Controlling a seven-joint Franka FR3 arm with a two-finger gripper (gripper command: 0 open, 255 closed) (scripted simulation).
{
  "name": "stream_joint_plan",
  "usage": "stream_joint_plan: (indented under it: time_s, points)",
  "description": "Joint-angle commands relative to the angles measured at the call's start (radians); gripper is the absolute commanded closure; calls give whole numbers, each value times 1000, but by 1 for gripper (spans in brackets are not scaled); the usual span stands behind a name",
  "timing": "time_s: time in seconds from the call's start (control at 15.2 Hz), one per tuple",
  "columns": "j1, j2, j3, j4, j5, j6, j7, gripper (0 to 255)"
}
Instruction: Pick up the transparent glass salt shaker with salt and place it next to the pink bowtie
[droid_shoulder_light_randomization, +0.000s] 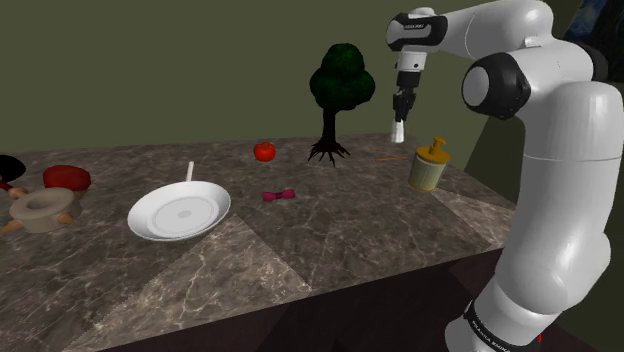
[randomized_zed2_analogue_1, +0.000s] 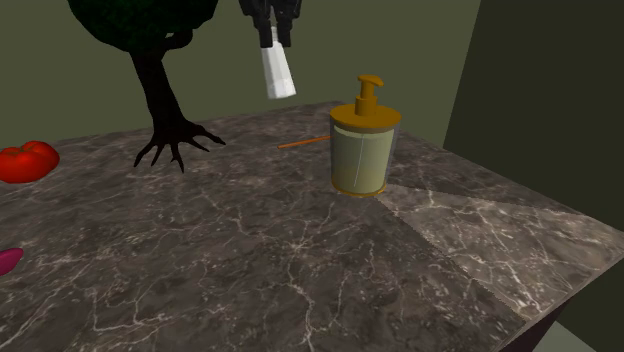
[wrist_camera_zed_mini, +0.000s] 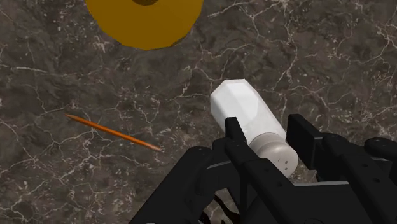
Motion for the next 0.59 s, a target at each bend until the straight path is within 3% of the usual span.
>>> stream_joint_plan:
  time_s: [0.0,0.53]
  points:
    - [43,-40,10,-50,-14,14,47,255]
    - [185,-141,69,-175,-43,53,236,255]
